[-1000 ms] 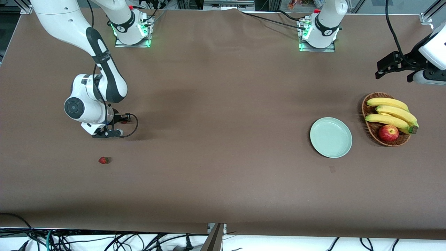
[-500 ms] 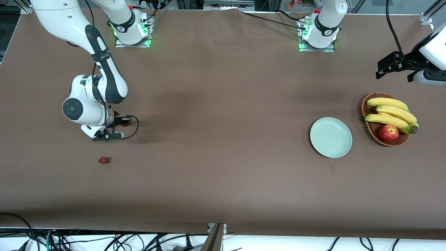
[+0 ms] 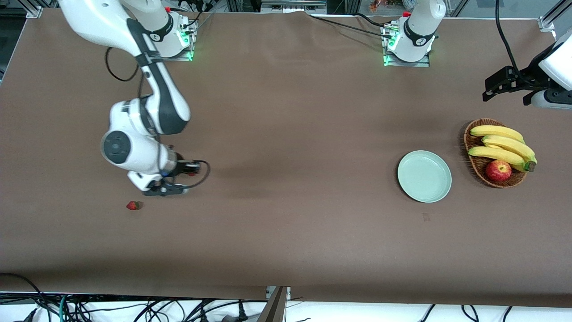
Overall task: Collect all strawberries into plate
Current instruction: 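Grasp one strawberry with the right gripper and lift it, then set the strawberry mid-table with the right gripper while the left gripper approaches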
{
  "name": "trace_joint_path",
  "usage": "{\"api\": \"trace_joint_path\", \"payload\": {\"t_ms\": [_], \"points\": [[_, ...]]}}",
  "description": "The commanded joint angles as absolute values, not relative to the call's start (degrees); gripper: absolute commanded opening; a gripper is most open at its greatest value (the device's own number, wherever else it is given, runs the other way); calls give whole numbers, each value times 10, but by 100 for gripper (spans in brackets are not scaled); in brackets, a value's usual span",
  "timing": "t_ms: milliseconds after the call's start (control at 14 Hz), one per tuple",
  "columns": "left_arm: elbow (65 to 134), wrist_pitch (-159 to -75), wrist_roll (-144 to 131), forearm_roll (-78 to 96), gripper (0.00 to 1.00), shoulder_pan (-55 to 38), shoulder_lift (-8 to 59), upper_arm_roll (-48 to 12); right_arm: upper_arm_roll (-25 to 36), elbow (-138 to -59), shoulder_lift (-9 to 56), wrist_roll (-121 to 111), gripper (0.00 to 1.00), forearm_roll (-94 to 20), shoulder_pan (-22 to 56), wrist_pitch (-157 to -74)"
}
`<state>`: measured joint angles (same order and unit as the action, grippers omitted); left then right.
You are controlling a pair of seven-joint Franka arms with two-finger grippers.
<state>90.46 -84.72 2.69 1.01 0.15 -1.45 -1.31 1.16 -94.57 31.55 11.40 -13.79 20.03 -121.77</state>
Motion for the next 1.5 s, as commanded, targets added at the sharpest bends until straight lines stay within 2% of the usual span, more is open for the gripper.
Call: {"api": "trace_joint_path", "payload": {"t_ms": [0,143,286,929,1071,1214,1286,1357,1429], "points": [[896,-838,26,-5,100,4,-11,-15,-28,-834,392,203,16,-164,213,-1208],[896,-838,27,-5,100,4,-11,-16,-35,-767,444,261,16,-164,256,-1219],[896,-838,27,-5,100,4,-11,-15,-35,-718,488,323,16,-163,303,-1285],[896,-838,27,-5,100,4,-11,-14,-38,-713,576,533,18,-179,481,-1600],[896,-838,28,-5,100,4,-11,-14,-38,-713,595,569,22,-179,506,-1658],[896,-838,28,-5,100,4,-11,-14,-35,-713,609,600,37,-178,527,-1700],[896,-838,28,-5,100,4,-11,-14,-33,-714,615,604,49,-178,534,-1715],[896,-838,28,-5,100,4,-11,-14,-33,-715,620,604,58,-178,534,-1724],[896,-838,28,-5,100,4,-11,-14,-33,-715,619,604,62,-178,534,-1724]]}}
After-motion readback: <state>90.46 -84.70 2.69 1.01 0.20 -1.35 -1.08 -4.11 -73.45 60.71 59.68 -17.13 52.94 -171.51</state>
